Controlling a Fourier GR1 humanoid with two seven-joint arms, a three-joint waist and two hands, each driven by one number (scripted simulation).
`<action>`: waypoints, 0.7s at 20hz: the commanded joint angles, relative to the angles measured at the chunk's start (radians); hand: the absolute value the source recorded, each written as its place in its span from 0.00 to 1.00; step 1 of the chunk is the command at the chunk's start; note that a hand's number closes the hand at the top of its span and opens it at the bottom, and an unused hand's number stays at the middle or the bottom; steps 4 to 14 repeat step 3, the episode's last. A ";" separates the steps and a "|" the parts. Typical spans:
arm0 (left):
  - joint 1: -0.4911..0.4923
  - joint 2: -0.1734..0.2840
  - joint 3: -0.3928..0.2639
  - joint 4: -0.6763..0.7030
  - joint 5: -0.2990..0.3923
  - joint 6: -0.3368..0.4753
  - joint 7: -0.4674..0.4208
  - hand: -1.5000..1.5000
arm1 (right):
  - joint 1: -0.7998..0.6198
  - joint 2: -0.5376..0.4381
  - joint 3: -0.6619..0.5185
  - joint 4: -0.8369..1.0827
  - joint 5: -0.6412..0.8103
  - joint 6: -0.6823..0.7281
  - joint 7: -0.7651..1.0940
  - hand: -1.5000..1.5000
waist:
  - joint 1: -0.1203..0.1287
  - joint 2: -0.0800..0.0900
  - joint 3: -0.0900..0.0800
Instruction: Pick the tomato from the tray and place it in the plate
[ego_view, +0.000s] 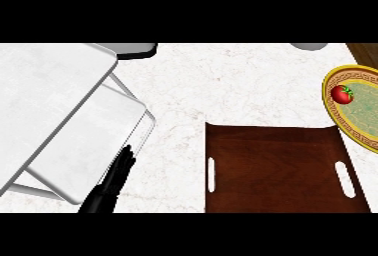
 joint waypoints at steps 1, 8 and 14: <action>-0.084 0.083 0.205 0.097 0.025 0.024 0.031 0.50 | 0.025 -0.022 -0.005 0.053 0.014 0.036 -0.082 0.00 | 0.013 0.015 -0.005; -0.111 0.082 0.204 0.126 0.029 0.016 0.036 0.50 | 0.029 -0.017 -0.006 0.069 0.020 0.033 -0.111 0.00 | 0.006 0.017 -0.006; -0.111 0.082 0.204 0.126 0.029 0.016 0.036 0.50 | 0.029 -0.017 -0.006 0.069 0.020 0.033 -0.111 0.00 | 0.006 0.017 -0.006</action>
